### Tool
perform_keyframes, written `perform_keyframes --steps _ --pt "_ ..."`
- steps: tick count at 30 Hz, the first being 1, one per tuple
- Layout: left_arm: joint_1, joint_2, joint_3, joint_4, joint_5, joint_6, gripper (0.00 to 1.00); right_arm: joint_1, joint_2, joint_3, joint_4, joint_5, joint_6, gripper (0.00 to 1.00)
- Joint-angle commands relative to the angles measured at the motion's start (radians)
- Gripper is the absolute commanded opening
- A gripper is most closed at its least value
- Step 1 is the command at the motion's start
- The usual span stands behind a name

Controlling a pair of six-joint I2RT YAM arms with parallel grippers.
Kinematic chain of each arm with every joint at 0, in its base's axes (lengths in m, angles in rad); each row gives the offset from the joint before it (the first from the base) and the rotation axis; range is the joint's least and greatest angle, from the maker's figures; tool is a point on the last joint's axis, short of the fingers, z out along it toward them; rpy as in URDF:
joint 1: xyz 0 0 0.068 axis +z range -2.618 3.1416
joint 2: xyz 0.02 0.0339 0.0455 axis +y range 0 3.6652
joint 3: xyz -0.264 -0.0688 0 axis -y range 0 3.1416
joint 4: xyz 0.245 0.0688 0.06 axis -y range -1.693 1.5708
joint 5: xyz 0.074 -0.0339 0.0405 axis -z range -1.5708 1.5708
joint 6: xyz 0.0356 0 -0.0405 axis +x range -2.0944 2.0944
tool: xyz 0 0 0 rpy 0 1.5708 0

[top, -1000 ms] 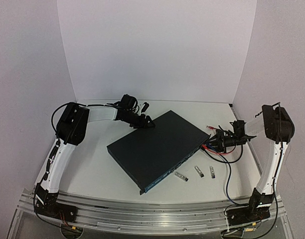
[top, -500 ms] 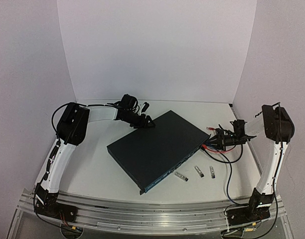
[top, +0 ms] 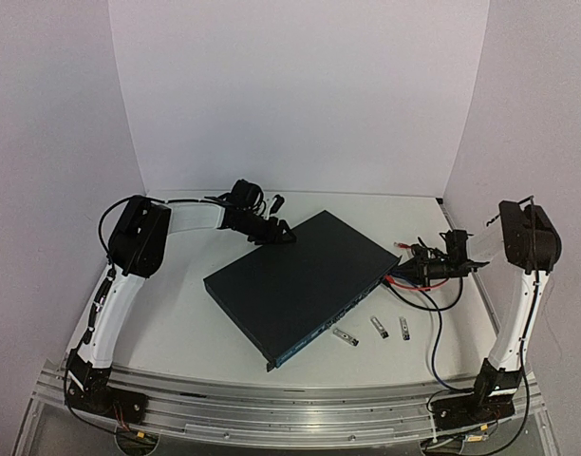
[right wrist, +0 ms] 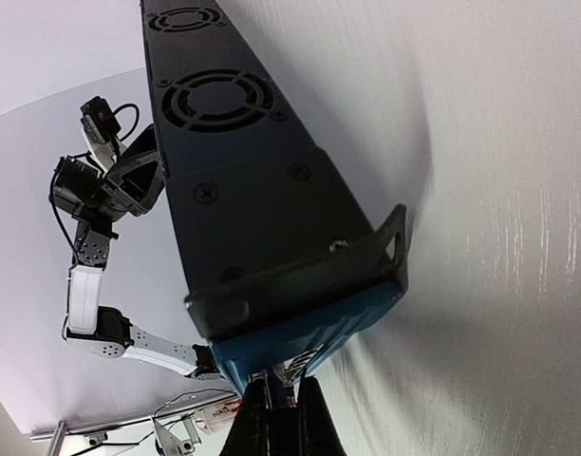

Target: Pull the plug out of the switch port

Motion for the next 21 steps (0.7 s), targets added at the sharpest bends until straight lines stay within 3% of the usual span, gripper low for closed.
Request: perform_keyframes --steps 1,21 --pt "-0.017 0.089 -0.006 -0.124 -0.122 0.008 0.65 0.003 0.029 -0.034 -0.017 0.09 0.04 0.0" --pt "-0.009 0.131 0.024 -0.18 -0.178 -0.03 0.61 -0.081 0.018 -0.114 -0.022 0.033 0.057 0.0"
